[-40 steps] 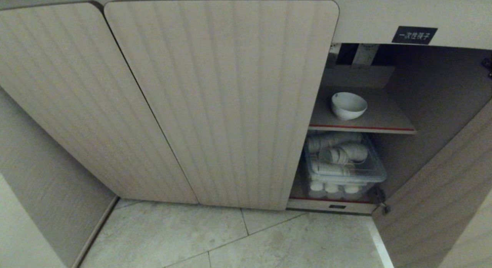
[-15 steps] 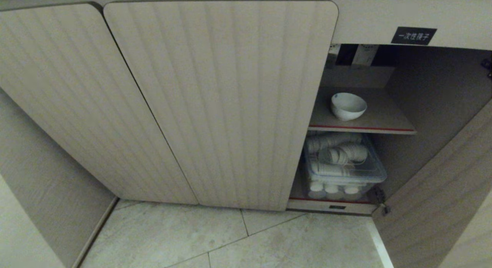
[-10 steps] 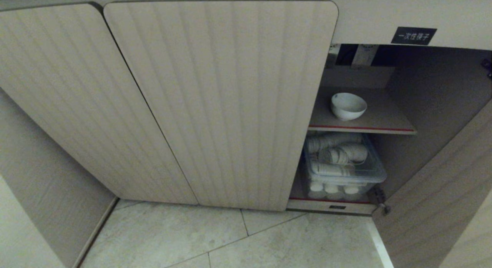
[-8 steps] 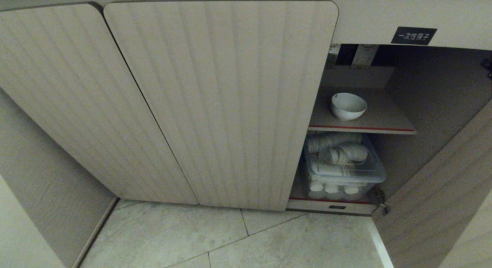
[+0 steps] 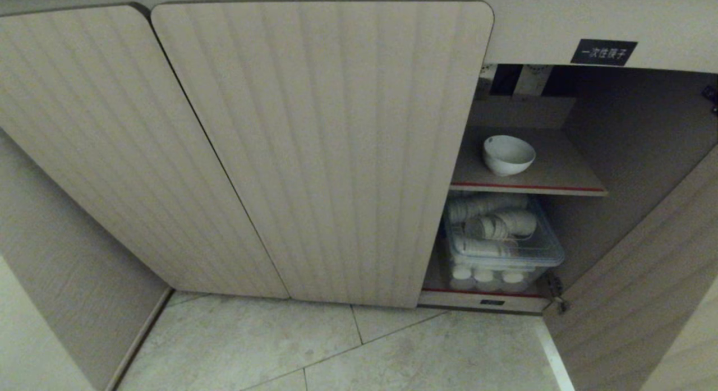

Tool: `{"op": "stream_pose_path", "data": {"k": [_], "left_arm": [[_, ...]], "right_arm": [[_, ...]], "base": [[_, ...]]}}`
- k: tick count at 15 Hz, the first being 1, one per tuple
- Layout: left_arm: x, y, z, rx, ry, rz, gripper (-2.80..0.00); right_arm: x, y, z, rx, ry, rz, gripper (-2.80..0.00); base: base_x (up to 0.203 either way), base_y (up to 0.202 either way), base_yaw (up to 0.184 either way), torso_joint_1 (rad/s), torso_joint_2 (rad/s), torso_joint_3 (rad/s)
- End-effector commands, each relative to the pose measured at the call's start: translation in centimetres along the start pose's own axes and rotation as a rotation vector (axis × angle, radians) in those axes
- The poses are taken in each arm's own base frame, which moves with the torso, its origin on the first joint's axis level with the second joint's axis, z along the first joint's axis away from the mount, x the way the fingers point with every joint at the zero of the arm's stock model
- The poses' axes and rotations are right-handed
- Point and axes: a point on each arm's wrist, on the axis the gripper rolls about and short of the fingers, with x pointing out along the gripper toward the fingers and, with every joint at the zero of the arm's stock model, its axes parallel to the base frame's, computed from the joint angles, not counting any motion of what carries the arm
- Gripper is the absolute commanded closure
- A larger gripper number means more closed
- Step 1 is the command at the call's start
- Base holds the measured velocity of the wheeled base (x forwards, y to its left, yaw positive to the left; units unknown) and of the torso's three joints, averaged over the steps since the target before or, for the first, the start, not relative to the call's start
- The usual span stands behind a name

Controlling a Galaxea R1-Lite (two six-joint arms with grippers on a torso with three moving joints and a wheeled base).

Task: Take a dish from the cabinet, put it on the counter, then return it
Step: Take the bowl from the cabinet

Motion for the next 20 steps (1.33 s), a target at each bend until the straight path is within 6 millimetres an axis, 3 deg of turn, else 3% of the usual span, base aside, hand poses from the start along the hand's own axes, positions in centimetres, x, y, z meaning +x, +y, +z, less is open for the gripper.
{"op": "stream_pose_path", "data": {"k": [1, 7, 10, 20], "left_arm": [[0.0, 0.0, 0.0, -0.001, -0.001, -0.001, 0.00], [0.0, 0.0, 0.0, -0.001, -0.001, 0.000, 0.00], [0.0, 0.0, 0.0, -0.001, 0.000, 0.000, 0.00], [0.0, 0.0, 0.0, -0.001, -0.001, 0.000, 0.00]], "right_arm": [[0.1, 0.0, 1.2, 0.000, 0.005, 0.002, 0.00], [3.4, 0.0, 3.9, 0.001, 0.183, -0.022, 0.00], [5.4, 0.0, 5.3, -0.002, 0.183, 0.076, 0.00], [10.2, -0.7, 7.2, -0.031, 0.300, 0.225, 0.00]], "base": [[0.000, 0.000, 0.000, 0.000, 0.00, 0.000], [0.000, 0.000, 0.000, 0.000, 0.00, 0.000], [0.000, 0.000, 0.000, 0.000, 0.00, 0.000], [0.000, 0.000, 0.000, 0.000, 0.00, 0.000]]}}
